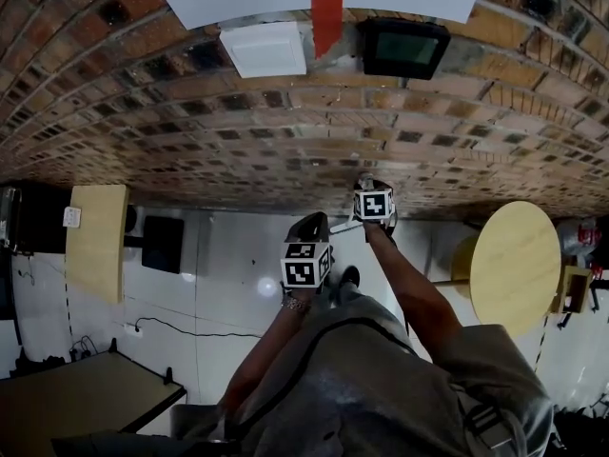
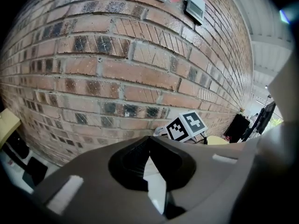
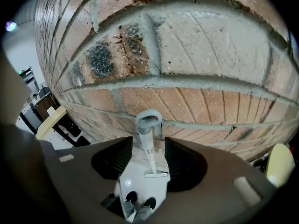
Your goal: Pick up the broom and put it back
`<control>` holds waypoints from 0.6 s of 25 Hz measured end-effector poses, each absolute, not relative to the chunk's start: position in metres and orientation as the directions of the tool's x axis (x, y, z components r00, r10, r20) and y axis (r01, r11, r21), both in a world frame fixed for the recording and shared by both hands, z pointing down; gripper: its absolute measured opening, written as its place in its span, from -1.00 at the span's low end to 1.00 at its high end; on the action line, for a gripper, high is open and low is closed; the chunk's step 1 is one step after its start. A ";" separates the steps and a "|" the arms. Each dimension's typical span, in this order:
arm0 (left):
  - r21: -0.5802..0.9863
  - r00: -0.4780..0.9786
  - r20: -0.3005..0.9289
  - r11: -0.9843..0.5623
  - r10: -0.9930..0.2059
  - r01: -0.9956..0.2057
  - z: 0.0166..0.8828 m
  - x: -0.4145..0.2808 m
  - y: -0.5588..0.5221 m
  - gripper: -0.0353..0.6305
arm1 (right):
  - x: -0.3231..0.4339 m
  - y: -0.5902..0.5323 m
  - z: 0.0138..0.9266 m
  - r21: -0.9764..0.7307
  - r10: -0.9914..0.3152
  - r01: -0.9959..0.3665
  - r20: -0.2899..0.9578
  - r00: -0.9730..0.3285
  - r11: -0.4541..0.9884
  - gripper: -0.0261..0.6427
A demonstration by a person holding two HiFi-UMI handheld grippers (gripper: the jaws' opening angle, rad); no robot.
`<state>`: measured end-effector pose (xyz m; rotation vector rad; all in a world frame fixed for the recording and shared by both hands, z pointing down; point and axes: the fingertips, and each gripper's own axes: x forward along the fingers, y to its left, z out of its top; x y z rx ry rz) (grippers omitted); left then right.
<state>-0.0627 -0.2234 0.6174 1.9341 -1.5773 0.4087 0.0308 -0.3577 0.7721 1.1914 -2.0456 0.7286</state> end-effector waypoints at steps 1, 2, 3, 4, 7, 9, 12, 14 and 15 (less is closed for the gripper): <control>0.254 0.244 0.589 -0.110 -0.770 -0.961 0.620 -0.061 -0.220 -0.97 | 0.032 -0.355 0.769 -0.138 -0.535 -0.893 0.757 -0.374 0.429 -0.36; 0.252 0.244 0.596 -0.110 -0.765 -0.961 0.623 -0.059 -0.216 -0.97 | 0.034 -0.351 0.764 -0.138 -0.545 -0.894 0.750 -0.375 0.425 -0.36; 0.250 0.244 0.600 -0.111 -0.761 -0.962 0.625 -0.058 -0.213 -0.97 | 0.037 -0.346 0.757 -0.141 -0.557 -0.896 0.740 -0.378 0.421 -0.36; 0.249 0.246 0.604 -0.114 -0.758 -0.962 0.627 -0.056 -0.209 -0.97 | 0.039 -0.337 0.749 -0.150 -0.567 -0.897 0.728 -0.385 0.416 -0.36; 0.255 0.264 0.604 -0.131 -0.752 -0.958 0.630 -0.048 -0.196 -0.97 | 0.046 -0.299 0.722 -0.192 -0.599 -0.900 0.689 -0.408 0.392 -0.49; 0.265 0.293 0.590 -0.162 -0.752 -0.951 0.625 -0.039 -0.188 -0.97 | 0.048 -0.273 0.702 -0.205 -0.623 -0.902 0.664 -0.413 0.380 -0.71; 0.268 0.340 0.551 -0.225 -0.762 -0.937 0.611 -0.031 -0.170 -0.97 | 0.042 -0.235 0.672 -0.215 -0.664 -0.902 0.618 -0.422 0.374 -0.84; 0.263 0.359 0.532 -0.253 -0.767 -0.931 0.605 -0.033 -0.148 -0.97 | 0.030 -0.205 0.655 -0.246 -0.678 -0.892 0.582 -0.449 0.379 -0.94; 0.264 0.365 0.527 -0.261 -0.768 -0.929 0.604 -0.037 -0.134 -0.97 | 0.020 -0.186 0.649 -0.270 -0.675 -0.881 0.567 -0.471 0.388 -0.94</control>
